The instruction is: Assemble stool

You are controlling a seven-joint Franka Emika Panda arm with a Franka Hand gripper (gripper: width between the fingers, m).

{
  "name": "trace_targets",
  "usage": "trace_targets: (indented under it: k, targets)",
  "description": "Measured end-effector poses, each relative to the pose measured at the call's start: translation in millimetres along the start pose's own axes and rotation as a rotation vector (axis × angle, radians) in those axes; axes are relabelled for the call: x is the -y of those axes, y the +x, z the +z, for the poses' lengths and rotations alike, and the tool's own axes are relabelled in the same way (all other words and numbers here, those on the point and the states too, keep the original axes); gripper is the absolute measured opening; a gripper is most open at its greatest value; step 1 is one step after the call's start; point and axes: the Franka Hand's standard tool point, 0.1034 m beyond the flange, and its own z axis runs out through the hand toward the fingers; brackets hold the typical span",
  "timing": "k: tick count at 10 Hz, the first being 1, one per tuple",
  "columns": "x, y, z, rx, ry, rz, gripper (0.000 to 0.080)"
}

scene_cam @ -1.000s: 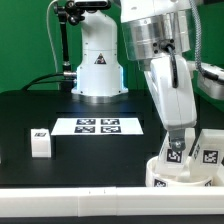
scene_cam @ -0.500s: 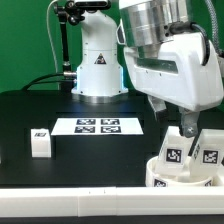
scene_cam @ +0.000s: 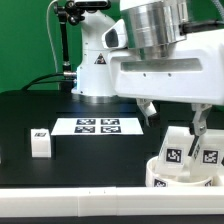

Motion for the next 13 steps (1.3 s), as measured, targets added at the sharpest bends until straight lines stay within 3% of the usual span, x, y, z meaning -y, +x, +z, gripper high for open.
trace_targets:
  k: [7,9,13]
  targets:
    - [3.2,-2.8,0.6,0.000,-0.001,-0.506,0.0648]
    - [5.0,-4.4,1.1,-0.013,-0.030,-0.752,0.0648]
    - [6.4,-4.0,1.7,-0.019,-0.062,-1.142,0.0648]
